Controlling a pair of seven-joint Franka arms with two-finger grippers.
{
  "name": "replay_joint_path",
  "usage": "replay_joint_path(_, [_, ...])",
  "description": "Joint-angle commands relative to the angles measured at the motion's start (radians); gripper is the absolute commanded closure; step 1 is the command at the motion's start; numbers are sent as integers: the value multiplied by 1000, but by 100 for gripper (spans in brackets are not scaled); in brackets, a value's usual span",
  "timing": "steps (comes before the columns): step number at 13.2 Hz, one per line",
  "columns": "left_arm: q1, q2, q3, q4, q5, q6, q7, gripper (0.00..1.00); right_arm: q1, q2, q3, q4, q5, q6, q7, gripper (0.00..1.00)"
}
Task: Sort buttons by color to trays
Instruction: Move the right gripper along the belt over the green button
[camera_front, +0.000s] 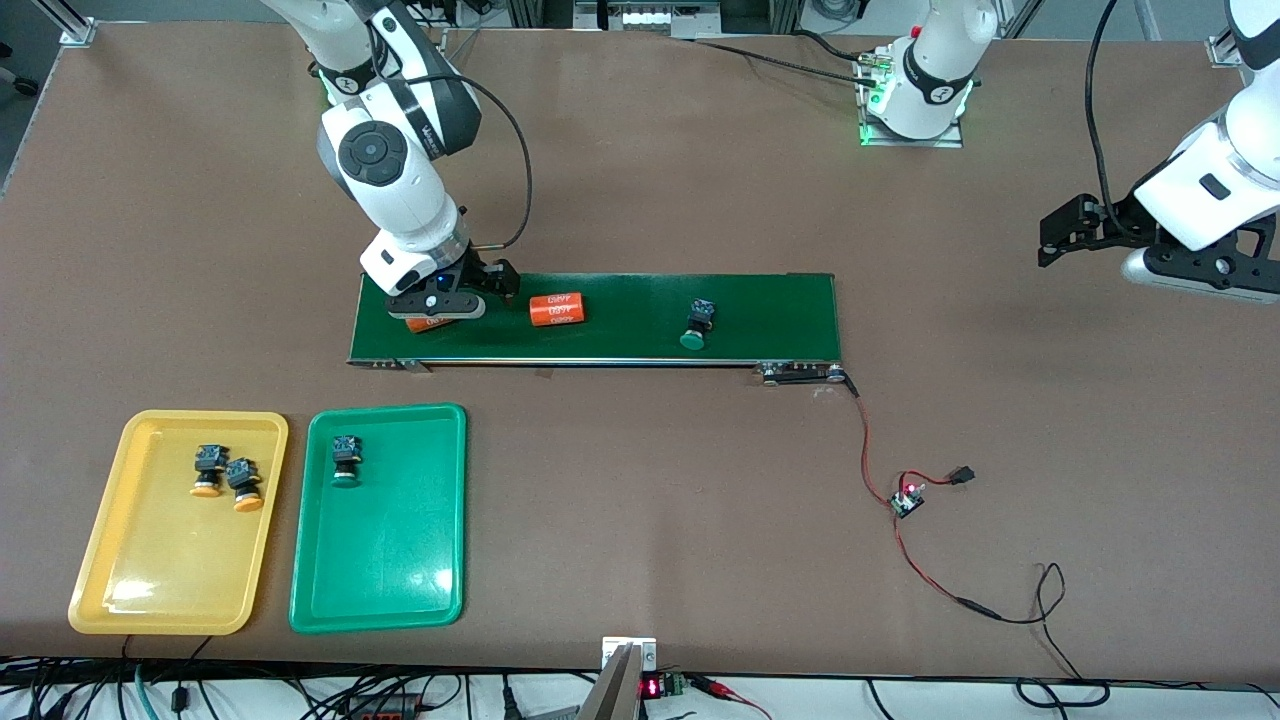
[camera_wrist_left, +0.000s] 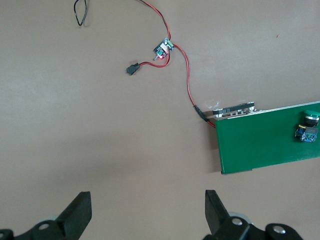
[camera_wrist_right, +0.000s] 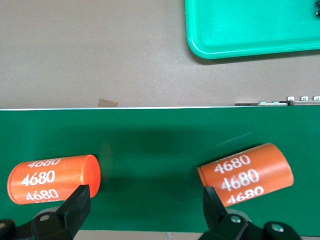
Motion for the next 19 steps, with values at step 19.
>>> replay_joint_path(19, [0,-1,-8,19,1,-24,-11,0,243,115,-1,131,-36,17,345,0])
